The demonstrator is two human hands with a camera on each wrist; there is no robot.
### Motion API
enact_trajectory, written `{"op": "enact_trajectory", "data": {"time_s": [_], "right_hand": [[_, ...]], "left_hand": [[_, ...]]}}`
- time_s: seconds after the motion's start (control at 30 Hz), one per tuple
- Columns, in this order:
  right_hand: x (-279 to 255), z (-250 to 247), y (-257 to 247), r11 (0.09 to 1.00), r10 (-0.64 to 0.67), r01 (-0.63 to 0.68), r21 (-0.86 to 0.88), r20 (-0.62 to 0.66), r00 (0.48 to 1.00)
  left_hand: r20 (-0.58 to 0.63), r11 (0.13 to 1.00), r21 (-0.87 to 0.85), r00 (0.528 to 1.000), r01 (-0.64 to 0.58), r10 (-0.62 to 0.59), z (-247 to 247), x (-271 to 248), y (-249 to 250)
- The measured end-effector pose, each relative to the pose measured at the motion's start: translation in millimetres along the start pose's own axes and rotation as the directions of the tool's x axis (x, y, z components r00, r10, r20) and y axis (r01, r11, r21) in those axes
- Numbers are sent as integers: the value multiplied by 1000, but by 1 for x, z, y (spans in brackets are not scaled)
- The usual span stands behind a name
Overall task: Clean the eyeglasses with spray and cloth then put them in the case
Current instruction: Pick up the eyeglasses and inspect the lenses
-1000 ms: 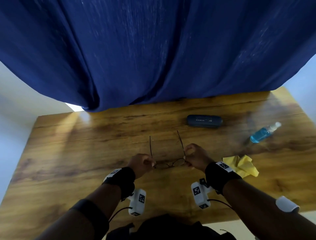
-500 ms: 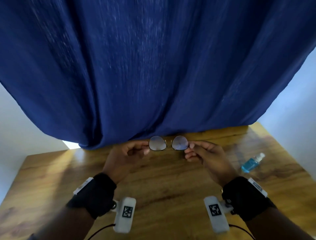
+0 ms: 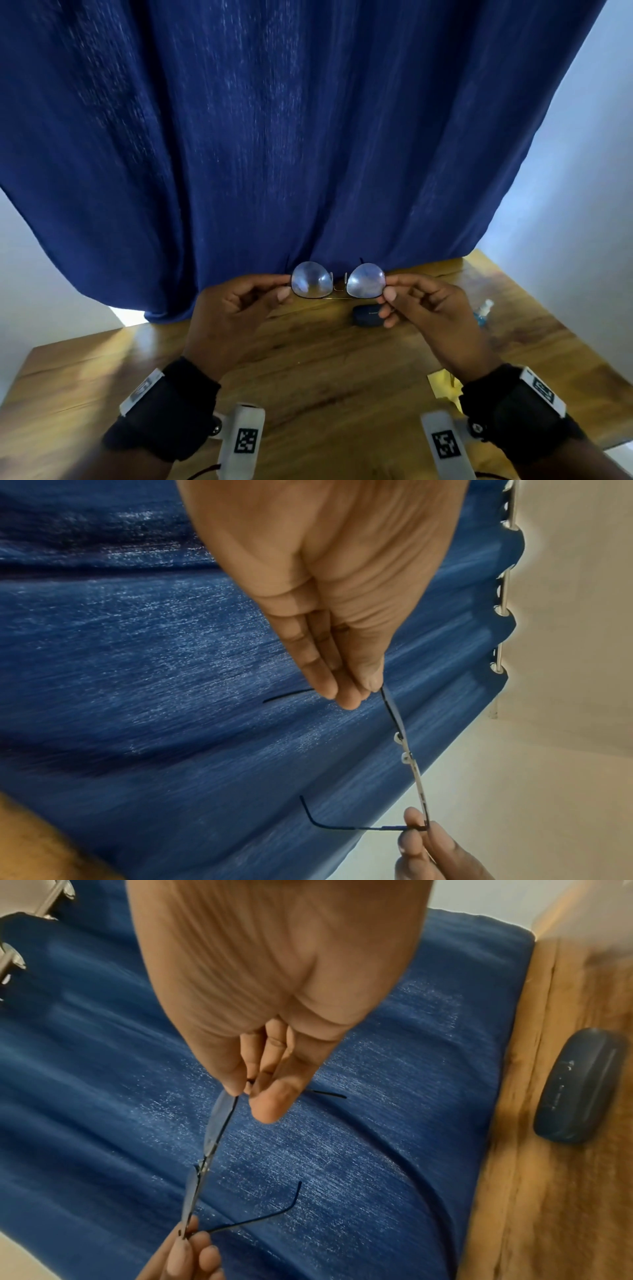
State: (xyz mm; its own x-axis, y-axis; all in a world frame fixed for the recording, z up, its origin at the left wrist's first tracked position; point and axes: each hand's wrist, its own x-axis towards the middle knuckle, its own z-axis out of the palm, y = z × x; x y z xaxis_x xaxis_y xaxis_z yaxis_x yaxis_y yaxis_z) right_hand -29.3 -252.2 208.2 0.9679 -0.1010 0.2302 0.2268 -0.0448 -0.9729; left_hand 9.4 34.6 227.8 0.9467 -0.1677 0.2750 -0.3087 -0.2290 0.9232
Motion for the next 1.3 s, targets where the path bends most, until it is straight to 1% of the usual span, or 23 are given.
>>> {"op": "enact_trajectory", "data": {"time_s": [0.13, 0.23, 0.6, 0.67, 0.73, 0.83, 0.9, 0.97, 1.0, 1.07, 1.13, 1.2, 1.23, 1.3], "right_hand": [[3, -11, 0, 998, -53, 54, -33, 33, 998], [8, -23, 1, 997, -73, 74, -12, 59, 996], [34, -91, 4, 995, -55, 45, 94, 102, 993], [40, -99, 7, 991, -71, 59, 121, 98, 993], [47, -105, 11, 983, -97, 81, 167, 89, 991], [56, -109, 14, 963, -118, 94, 254, 82, 990], [61, -114, 17, 963, -112, 86, 254, 87, 990], [63, -117, 18, 981, -116, 100, 164, 93, 989], [63, -118, 20, 983, -128, 113, 142, 97, 987], [63, -115, 22, 977, -154, 138, 163, 90, 984], [62, -110, 22, 972, -170, 156, 175, 68, 983], [62, -104, 23, 972, -191, 180, 150, 57, 980], [61, -101, 23, 970, -202, 191, 148, 59, 978], [59, -95, 20, 957, -209, 195, 215, 47, 977]], "left_hand": [[-36, 999, 3, 998, -42, 42, 8, -4, 7], [-74, 999, -4, 996, -53, 53, 23, -5, 12], [-190, 996, 39, 979, -75, 81, 94, 2, 36], [-192, 997, 39, 979, -64, 70, 105, 4, 37], [-203, 998, -3, 977, -58, 56, 115, 6, 36], [-232, 997, 4, 970, -75, 74, 125, 6, 34], [-262, 995, 33, 960, -90, 96, 129, 6, 34], [-305, 994, 51, 946, -98, 109, 131, 8, 34], [-316, 995, 23, 944, -94, 97, 131, 9, 33], [-313, 996, -18, 946, -92, 81, 128, 11, 31], [-304, 994, 36, 946, -103, 110, 125, 11, 29], [-281, 989, 94, 950, -115, 138, 118, 12, 26], [-269, 987, 94, 951, -130, 151, 114, 11, 24], [-261, 982, 85, 947, -172, 188, 108, 12, 22]]}}
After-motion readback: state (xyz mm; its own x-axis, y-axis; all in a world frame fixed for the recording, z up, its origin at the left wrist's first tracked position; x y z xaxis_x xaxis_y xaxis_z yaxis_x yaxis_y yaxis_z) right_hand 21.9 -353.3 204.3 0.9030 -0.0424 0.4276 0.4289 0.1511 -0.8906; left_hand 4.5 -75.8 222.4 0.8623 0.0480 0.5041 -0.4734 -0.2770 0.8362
